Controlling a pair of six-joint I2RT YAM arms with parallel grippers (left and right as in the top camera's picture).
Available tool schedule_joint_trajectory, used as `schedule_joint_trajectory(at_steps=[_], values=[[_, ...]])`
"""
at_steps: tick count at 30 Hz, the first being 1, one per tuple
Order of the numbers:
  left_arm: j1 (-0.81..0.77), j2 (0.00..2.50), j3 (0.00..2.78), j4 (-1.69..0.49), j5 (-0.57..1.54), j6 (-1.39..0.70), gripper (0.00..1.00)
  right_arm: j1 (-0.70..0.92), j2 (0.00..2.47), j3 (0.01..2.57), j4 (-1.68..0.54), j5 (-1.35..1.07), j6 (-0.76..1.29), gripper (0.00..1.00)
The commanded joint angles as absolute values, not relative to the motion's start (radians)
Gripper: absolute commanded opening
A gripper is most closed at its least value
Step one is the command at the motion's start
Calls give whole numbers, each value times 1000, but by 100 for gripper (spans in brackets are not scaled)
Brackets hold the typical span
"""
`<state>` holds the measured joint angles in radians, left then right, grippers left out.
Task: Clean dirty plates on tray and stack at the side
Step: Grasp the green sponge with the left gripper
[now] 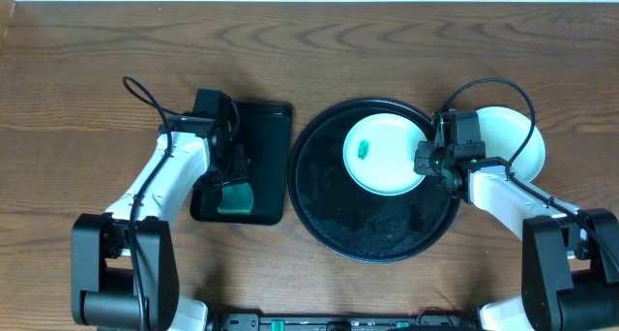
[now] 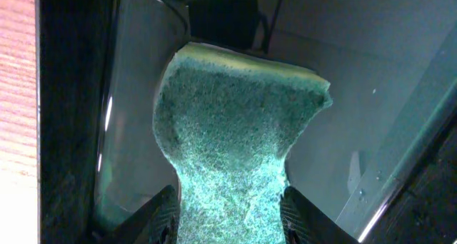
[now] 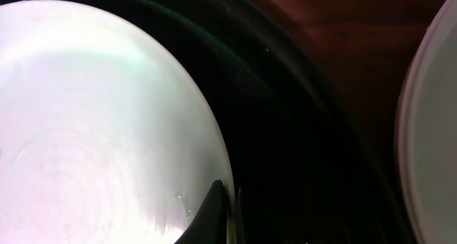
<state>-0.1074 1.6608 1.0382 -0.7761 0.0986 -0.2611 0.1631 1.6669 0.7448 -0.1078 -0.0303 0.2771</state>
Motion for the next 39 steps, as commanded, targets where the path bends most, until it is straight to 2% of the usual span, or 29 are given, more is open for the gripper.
schedule_joint_trajectory(at_steps=[1, 24, 39], values=[[-109, 1667, 1026, -775, 86, -255, 47, 157, 1671, 738, -122, -42, 272, 1], [-109, 1667, 906, -630, 59, -255, 49, 157, 1671, 738, -122, -42, 272, 1], [-109, 1704, 889, -614, 60, -255, 48, 157, 1671, 738, -123, -42, 272, 1]])
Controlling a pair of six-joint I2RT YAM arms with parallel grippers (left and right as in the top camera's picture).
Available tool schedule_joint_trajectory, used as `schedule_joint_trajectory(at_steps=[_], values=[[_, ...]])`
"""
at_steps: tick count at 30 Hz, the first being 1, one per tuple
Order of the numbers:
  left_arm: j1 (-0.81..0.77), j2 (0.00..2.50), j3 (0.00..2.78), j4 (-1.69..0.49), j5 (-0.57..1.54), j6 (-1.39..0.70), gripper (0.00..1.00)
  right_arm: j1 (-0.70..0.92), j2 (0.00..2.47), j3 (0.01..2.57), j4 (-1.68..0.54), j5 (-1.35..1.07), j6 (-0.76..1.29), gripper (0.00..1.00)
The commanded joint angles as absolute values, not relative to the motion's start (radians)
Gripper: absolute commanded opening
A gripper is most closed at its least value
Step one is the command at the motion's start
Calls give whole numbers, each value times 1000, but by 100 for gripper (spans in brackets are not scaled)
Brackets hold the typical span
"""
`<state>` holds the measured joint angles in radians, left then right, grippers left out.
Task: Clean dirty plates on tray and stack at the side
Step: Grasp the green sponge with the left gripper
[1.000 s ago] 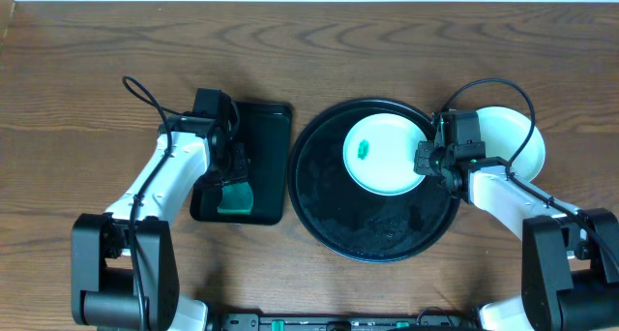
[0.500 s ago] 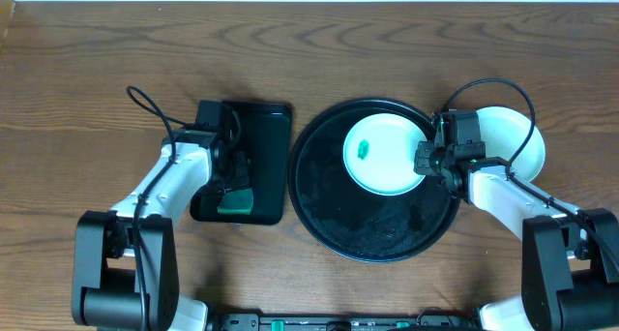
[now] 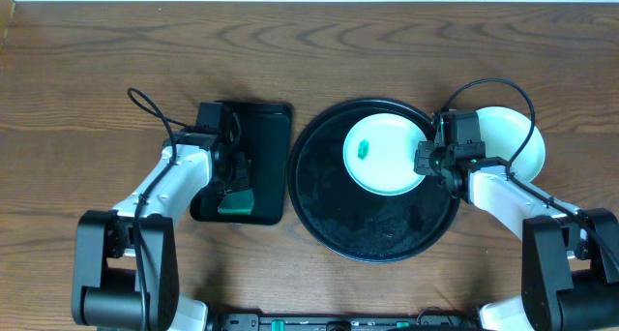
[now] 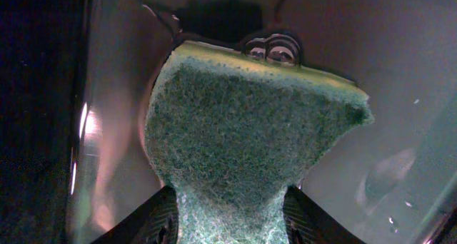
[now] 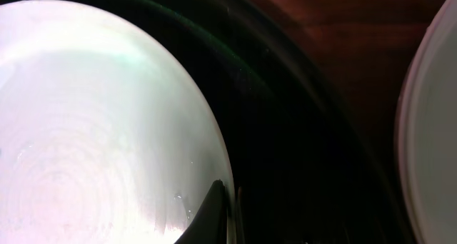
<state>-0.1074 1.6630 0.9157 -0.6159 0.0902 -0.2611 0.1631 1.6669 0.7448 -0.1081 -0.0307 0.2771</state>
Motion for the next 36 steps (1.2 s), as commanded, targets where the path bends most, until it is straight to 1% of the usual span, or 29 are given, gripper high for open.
schedule_joint_trajectory(at_steps=[1, 5, 8, 11, 12, 13, 14, 23, 31, 36], values=[[-109, 1713, 889, -611, 60, -255, 48, 157, 1671, 738, -122, -42, 272, 2], [-109, 1732, 889, -607, 60, -255, 47, 157, 1671, 738, -123, -42, 272, 2], [-109, 1732, 892, -608, 60, -255, 31, 157, 1671, 738, -122, -42, 272, 1], [-108, 1730, 917, -629, 60, -249, 21, 157, 1671, 738, -122, -42, 272, 2], [-108, 1729, 934, -646, 60, -238, 13, 157, 1671, 738, -122, -42, 272, 2], [-108, 1726, 953, -663, 60, -228, 9, 157, 1671, 738, -122, -42, 272, 2], [-108, 1721, 973, -679, 59, -224, 7, 157, 1671, 738, -122, -42, 272, 2], [-108, 1621, 1074, -698, 60, -221, 8, 157, 1671, 738, -122, -42, 272, 2], [-108, 1497, 1079, -678, 60, -221, 7, 157, 1671, 738, -121, -42, 272, 2], [-108, 1477, 1079, -669, 60, -221, 7, 157, 1671, 738, -121, -42, 272, 2]])
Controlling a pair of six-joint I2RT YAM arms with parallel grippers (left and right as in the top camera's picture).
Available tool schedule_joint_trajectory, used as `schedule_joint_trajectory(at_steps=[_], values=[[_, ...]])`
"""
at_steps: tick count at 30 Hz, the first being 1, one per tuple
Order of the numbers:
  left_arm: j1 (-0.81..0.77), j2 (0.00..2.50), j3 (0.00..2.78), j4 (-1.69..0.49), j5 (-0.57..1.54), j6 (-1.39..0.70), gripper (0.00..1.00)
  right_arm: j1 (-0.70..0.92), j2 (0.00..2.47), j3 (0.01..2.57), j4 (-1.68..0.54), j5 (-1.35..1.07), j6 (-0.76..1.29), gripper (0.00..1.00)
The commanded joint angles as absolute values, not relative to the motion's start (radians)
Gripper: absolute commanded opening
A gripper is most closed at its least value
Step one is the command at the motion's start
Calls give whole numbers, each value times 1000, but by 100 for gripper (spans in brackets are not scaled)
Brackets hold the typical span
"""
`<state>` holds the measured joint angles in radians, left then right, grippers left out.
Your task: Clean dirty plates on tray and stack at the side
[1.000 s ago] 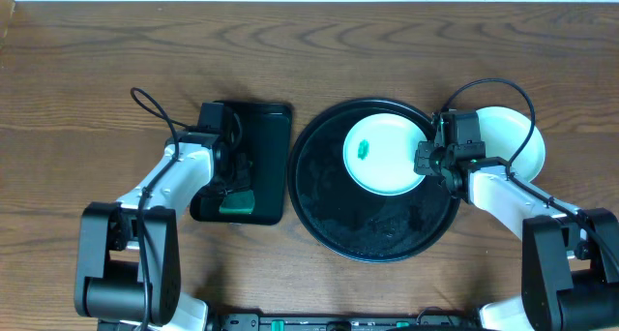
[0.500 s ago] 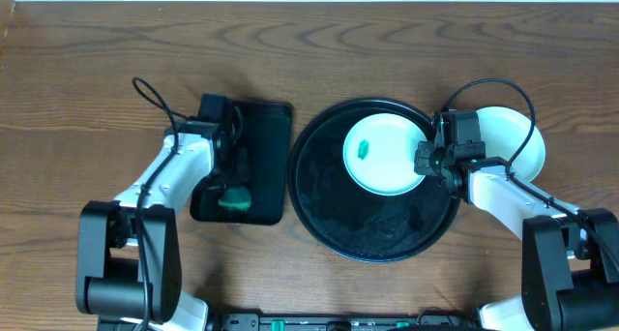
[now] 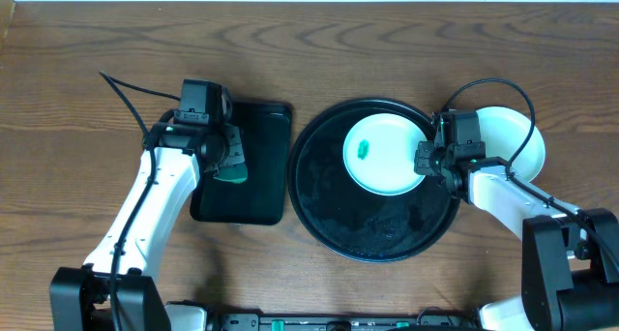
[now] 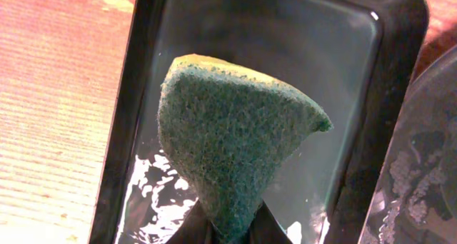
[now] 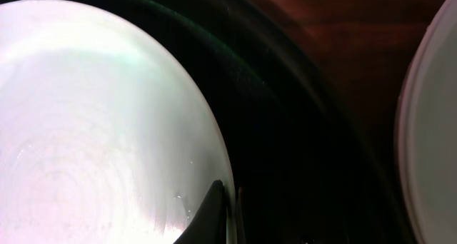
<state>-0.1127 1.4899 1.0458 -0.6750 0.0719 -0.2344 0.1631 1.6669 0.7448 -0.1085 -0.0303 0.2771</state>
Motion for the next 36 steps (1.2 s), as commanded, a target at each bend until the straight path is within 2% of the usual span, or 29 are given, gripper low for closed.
schedule_joint_trajectory(at_steps=[1, 17, 26, 28, 29, 31, 36], values=[[-108, 1478, 1078, -668, 60, -221, 8, 157, 1671, 738, -121, -42, 272, 2], [-108, 1554, 980, -538, 118, -221, 8, 157, 1671, 738, -122, -42, 272, 2], [-108, 1686, 966, -502, 128, -221, 8, 157, 1671, 738, -122, -42, 272, 2], [-108, 1698, 966, -500, 128, -221, 14, 157, 1671, 738, -122, -42, 272, 2], [-108, 1699, 966, -499, 128, -221, 27, 157, 1671, 738, -122, -42, 272, 2], [-108, 1698, 966, -499, 128, -221, 35, 157, 1671, 738, -122, -42, 272, 2], [-108, 1698, 967, -499, 128, -221, 37, 157, 1671, 738, -121, -43, 272, 2]])
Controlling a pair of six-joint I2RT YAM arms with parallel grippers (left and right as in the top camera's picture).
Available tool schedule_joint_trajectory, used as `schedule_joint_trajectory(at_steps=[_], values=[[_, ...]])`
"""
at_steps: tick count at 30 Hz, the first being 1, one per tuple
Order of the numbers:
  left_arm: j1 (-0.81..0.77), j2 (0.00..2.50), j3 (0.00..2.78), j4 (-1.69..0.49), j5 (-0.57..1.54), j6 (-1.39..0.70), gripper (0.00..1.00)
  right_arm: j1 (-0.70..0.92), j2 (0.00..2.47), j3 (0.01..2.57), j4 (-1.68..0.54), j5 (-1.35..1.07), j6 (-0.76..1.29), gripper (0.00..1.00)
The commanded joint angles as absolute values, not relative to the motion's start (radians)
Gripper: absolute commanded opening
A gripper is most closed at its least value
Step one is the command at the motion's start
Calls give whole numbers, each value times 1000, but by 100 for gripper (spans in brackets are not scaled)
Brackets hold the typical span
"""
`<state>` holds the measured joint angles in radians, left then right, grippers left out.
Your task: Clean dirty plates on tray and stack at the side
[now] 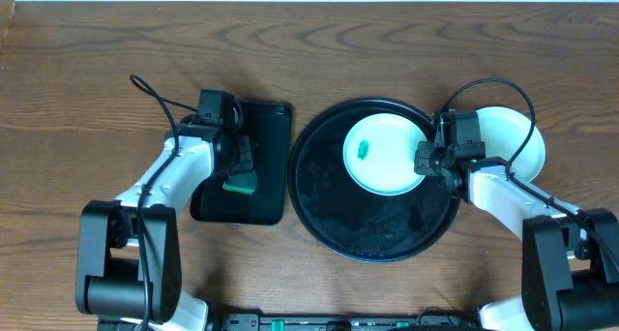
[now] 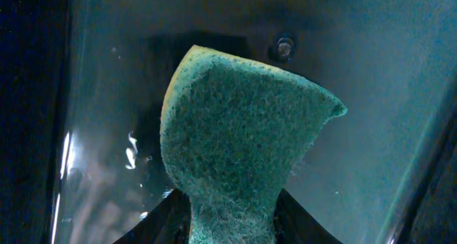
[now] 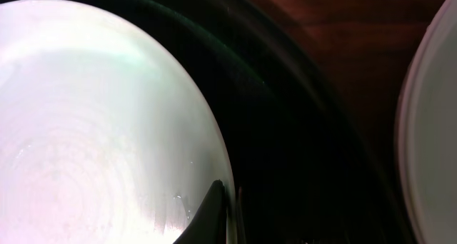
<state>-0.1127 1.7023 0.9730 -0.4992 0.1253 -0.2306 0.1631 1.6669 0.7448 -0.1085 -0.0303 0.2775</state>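
A white plate [image 1: 384, 155] with a green smear [image 1: 364, 148] lies on the round black tray [image 1: 377, 229]. My right gripper [image 1: 427, 163] is shut on the plate's right rim; in the right wrist view one dark finger [image 3: 211, 208] lies over the edge of the plate [image 3: 93, 130]. My left gripper [image 1: 237, 166] is shut on a green sponge [image 1: 239, 183], which sits low in the black rectangular basin [image 1: 269, 118]. In the left wrist view the sponge [image 2: 235, 151] bulges out above the gripper [image 2: 232, 226], over wet, shiny basin floor.
A second white plate [image 1: 517, 142] rests on the wooden table right of the round tray, and its rim [image 3: 432, 130] shows in the right wrist view. The basin stands just left of the tray. Cables loop above both wrists.
My left gripper, which held the sponge raised over the basin's upper left part, is now lower and nearer the front with the sponge down in the basin. The right gripper and plate have not moved.
At first the sponge was held down in the basin's water, and it was still there a moment later. Then it was raised clear above the basin. Now it is back down in it. All along the right gripper has stayed shut on the smeared plate's rim.
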Motion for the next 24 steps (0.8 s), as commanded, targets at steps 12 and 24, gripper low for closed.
schedule_joint_trajectory(at_steps=[12, 24], values=[[-108, 1698, 996, -520, 127, -221, 47, 157, 1671, 738, -120, -42, 272, 2], [-108, 1649, 1053, -567, 66, -209, 51, 157, 1671, 738, -120, -42, 272, 2]])
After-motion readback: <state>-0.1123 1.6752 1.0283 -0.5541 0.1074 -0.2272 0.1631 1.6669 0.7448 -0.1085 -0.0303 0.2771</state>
